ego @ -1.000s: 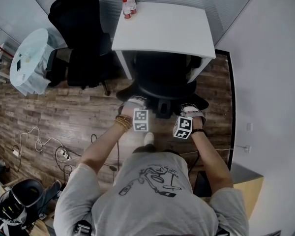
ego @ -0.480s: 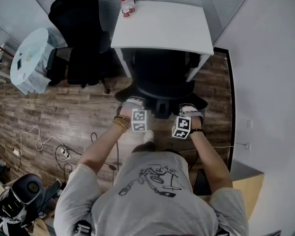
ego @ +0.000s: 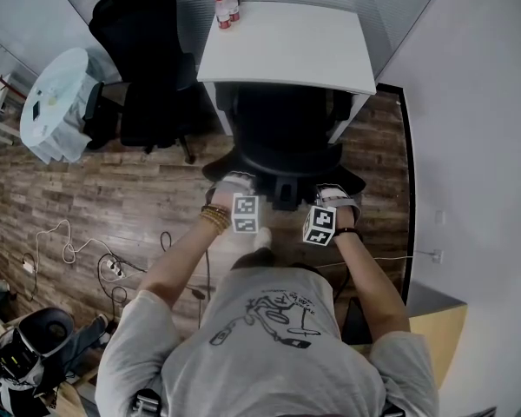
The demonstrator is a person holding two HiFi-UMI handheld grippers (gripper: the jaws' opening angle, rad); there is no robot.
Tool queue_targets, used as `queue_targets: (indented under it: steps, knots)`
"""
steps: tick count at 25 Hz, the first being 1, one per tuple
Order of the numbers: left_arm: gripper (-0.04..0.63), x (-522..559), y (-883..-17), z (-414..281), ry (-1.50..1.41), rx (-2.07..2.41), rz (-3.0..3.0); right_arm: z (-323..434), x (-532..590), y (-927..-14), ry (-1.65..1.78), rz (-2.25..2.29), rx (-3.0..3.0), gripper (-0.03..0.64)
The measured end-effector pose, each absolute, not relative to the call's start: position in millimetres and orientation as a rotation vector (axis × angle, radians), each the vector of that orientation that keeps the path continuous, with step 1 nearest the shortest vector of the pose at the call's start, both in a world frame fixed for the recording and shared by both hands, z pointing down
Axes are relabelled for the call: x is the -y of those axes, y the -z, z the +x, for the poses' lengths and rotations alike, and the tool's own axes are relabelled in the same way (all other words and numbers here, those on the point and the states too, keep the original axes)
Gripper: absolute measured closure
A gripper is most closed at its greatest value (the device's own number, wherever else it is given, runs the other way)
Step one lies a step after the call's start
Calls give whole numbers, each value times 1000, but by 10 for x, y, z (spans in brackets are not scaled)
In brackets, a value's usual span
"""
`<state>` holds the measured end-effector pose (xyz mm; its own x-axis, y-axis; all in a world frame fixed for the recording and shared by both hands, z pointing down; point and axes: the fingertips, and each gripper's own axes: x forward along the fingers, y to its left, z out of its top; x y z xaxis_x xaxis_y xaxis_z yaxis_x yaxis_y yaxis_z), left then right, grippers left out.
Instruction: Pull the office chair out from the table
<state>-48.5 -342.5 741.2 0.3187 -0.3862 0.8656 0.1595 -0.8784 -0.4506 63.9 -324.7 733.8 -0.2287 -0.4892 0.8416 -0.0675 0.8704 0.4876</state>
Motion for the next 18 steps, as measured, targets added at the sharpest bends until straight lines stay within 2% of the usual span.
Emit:
queue_targets:
  steps: [18]
  knots:
    - [480, 2681, -7409, -588, 1593, -153, -2120, 531, 2503, -7325, 392, 412, 1795, 511]
